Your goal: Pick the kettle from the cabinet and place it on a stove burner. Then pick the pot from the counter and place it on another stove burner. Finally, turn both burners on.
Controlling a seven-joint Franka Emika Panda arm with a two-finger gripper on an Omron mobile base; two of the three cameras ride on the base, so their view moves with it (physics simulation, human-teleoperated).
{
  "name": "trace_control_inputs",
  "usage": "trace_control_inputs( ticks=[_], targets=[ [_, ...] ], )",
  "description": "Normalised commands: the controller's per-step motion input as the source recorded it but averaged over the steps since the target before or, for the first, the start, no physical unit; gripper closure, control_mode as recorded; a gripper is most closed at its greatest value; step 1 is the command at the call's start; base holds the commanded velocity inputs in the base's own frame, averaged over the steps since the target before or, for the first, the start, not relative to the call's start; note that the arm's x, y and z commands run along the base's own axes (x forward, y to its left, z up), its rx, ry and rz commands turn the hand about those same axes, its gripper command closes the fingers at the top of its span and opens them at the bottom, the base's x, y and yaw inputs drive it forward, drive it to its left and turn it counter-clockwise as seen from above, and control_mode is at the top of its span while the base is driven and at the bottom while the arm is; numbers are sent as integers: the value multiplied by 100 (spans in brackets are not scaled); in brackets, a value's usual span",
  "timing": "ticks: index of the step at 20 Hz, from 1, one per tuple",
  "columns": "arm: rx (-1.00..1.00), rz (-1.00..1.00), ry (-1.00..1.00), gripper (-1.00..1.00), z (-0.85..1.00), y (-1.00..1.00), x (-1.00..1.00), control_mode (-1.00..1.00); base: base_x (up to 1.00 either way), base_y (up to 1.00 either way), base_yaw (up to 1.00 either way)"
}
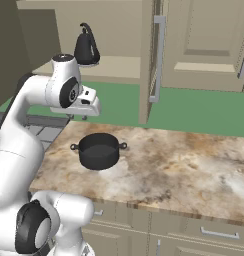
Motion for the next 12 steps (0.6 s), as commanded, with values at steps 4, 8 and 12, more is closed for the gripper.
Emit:
trace_control_inputs(
  ticks=[4,8,12],
  targets=[
    [0,0,-7,-100,0,0,0,-100,0,0,0],
    [0,0,-12,-100,1,0,0,-100,0,0,0],
    [0,0,-16,-100,7,0,-3,-100,0,0,0]
  ],
)
